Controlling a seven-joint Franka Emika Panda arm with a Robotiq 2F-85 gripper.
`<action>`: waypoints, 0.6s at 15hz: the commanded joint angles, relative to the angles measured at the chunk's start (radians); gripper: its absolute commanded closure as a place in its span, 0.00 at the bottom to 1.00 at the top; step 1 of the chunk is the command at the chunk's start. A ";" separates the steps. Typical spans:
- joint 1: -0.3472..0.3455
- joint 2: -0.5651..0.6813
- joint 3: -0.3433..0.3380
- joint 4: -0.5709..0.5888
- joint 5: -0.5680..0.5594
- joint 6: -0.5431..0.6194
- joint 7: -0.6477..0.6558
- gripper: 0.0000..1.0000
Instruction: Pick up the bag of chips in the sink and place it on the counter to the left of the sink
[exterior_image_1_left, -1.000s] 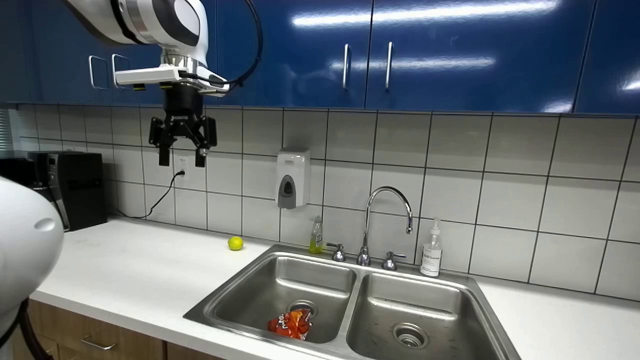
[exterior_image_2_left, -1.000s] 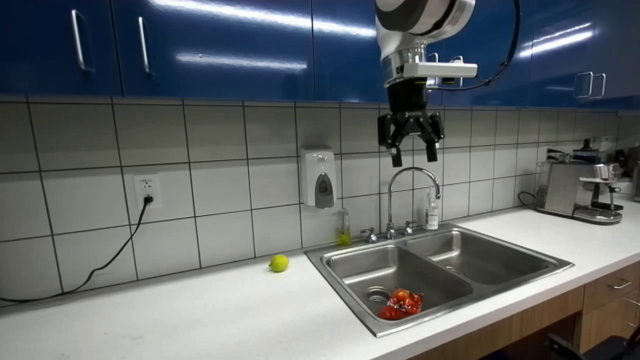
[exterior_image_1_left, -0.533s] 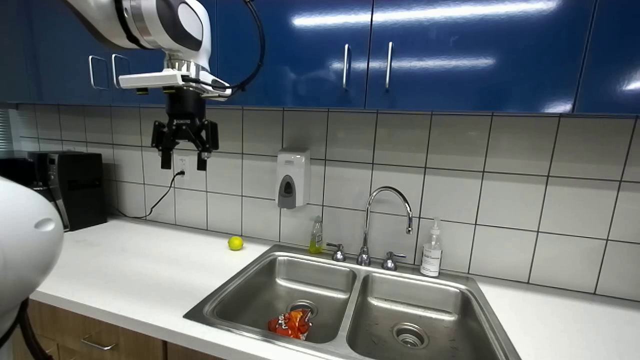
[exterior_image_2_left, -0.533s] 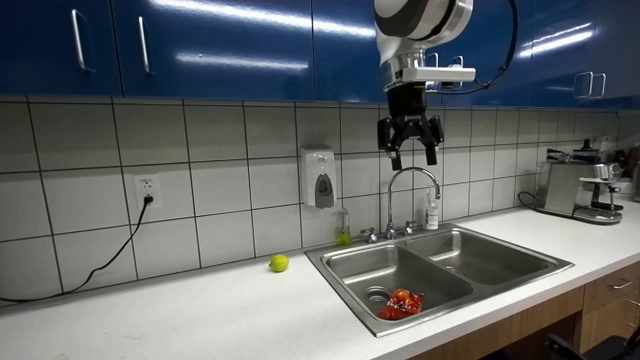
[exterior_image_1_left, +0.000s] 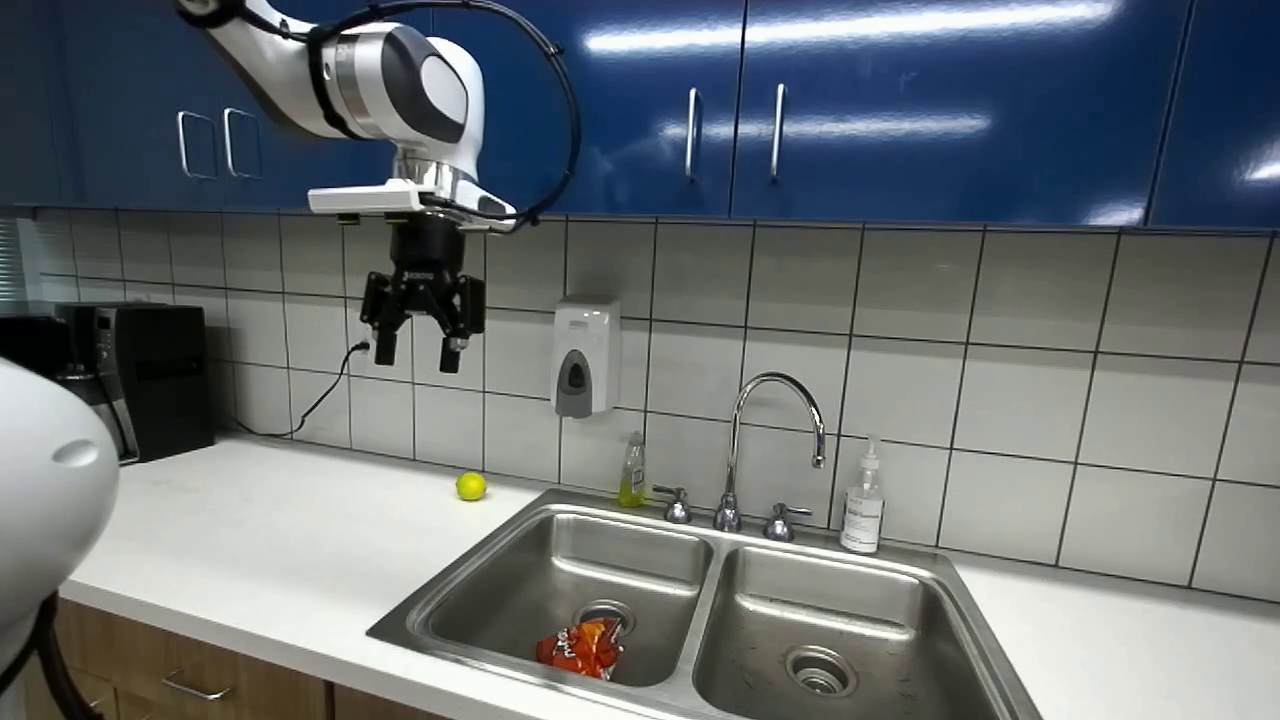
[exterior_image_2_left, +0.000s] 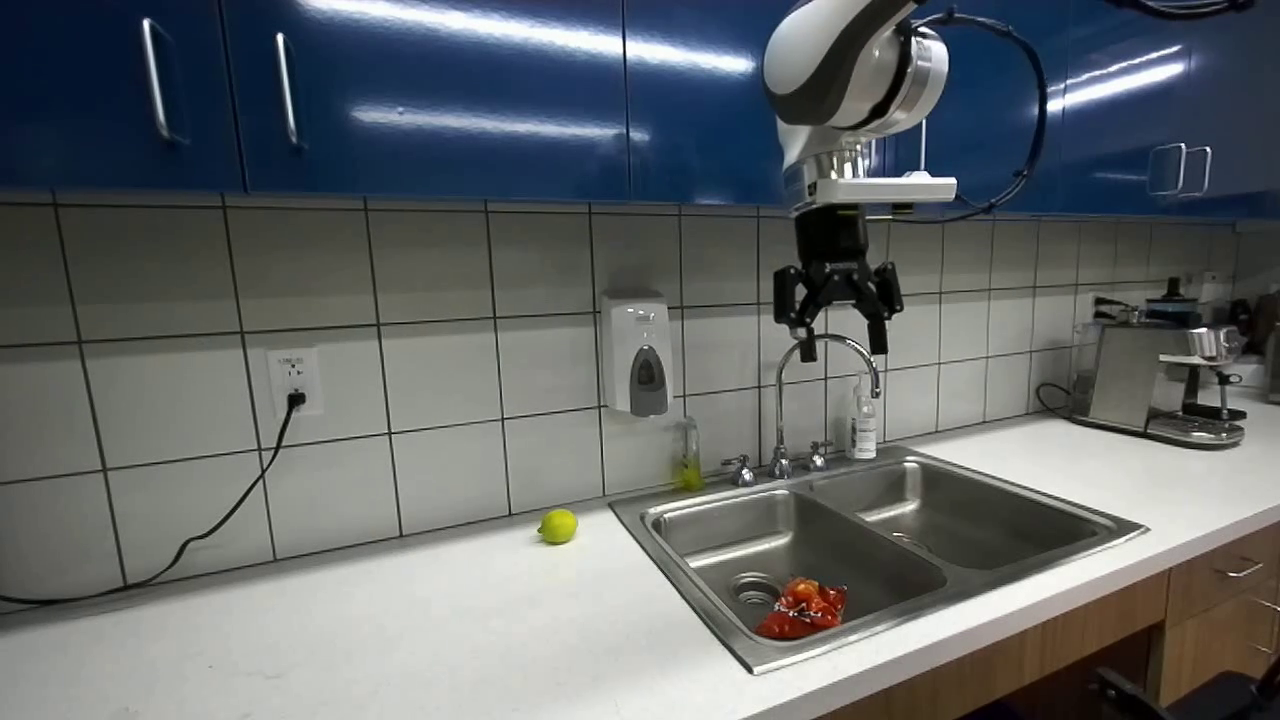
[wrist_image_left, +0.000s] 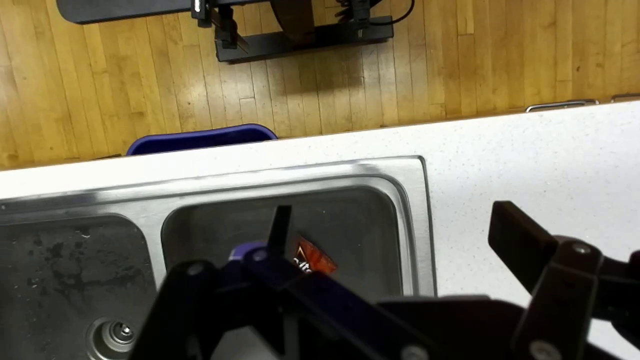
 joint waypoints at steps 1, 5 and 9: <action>-0.034 0.021 -0.027 0.017 -0.016 0.036 0.010 0.00; -0.052 0.047 -0.054 0.002 -0.016 0.113 0.005 0.00; -0.060 0.094 -0.062 -0.020 -0.026 0.195 0.016 0.00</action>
